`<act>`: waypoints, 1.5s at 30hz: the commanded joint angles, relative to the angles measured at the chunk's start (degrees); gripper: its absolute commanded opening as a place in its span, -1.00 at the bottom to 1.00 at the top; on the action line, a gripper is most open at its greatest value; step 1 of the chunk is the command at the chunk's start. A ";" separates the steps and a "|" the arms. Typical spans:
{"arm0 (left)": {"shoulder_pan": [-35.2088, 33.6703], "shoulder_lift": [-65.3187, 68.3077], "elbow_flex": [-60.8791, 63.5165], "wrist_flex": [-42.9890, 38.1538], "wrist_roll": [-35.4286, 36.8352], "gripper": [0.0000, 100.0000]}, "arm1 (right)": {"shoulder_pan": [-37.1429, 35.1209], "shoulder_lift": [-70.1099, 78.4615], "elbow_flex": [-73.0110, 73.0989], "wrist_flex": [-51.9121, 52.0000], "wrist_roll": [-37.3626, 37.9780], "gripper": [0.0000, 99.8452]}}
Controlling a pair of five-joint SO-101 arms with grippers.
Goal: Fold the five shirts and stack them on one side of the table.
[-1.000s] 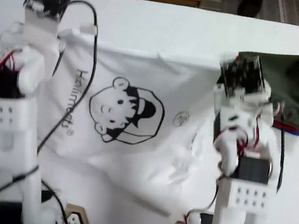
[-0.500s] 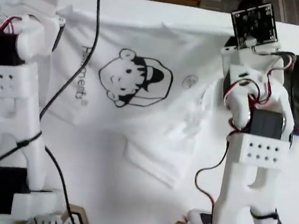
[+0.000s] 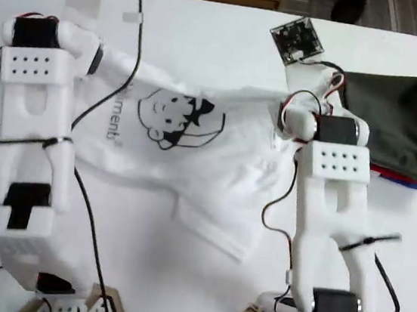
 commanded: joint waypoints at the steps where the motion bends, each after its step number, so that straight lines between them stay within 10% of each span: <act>1: -1.49 3.08 -2.24 0.35 -0.09 -0.95 | -0.75 1.89 -2.99 2.51 -0.53 -0.96; 20: -4.04 11.08 -2.15 16.88 -11.43 -0.95 | -7.25 -9.80 16.97 12.26 -0.18 -0.96; 45: -4.22 11.08 14.73 5.45 -13.01 -0.95 | -9.27 -36.88 49.05 14.99 8.88 -0.96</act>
